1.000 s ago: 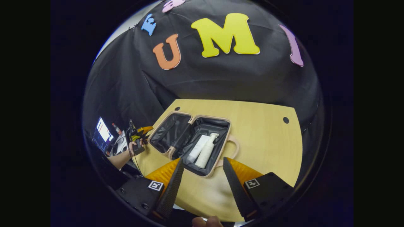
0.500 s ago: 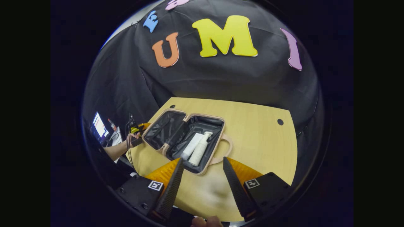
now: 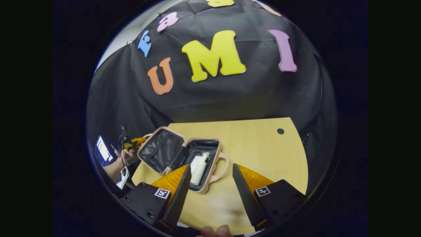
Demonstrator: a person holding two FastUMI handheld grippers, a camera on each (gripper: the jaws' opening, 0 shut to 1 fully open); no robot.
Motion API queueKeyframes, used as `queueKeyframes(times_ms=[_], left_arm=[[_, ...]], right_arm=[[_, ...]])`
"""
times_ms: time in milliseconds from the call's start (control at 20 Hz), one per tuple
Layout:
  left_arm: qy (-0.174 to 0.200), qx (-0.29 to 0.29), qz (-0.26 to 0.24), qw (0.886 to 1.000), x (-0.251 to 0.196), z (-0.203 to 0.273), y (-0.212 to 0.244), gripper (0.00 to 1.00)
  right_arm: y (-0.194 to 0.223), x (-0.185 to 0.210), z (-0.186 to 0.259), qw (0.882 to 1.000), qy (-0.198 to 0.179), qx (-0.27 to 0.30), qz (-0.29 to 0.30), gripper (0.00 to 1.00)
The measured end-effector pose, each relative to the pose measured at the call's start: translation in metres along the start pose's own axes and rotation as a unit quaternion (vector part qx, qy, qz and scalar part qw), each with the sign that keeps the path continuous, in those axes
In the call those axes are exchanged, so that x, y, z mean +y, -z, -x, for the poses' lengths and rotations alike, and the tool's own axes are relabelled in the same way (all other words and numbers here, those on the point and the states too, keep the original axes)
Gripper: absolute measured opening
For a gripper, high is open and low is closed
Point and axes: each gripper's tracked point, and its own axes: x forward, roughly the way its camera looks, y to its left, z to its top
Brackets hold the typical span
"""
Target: First open the suitcase, pack the skin care products into it, and then close the suitcase.
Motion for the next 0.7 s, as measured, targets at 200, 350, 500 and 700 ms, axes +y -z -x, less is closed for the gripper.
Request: queueKeyframes(times_ms=[200, 350, 500, 700], left_arm=[[0.054, 0.002, -0.12, 0.991, -0.13, 0.016, 0.037, 0.08], [0.074, 0.009, -0.193, 0.978, -0.203, 0.013, 0.101, 0.08], [0.075, 0.018, -0.259, 0.963, -0.239, 0.005, 0.17, 0.08], [0.066, 0.039, -0.334, 0.939, -0.275, -0.031, 0.252, 0.08]], right_arm=[[-0.028, -0.034, 0.027, 0.998, 0.033, -0.059, -0.008, 0.75], [-0.04, -0.059, 0.045, 0.994, 0.048, -0.094, -0.022, 0.75], [-0.039, -0.089, 0.064, 0.991, 0.074, -0.11, -0.018, 0.75], [-0.032, -0.123, 0.093, 0.988, 0.102, -0.118, 0.001, 0.7]])
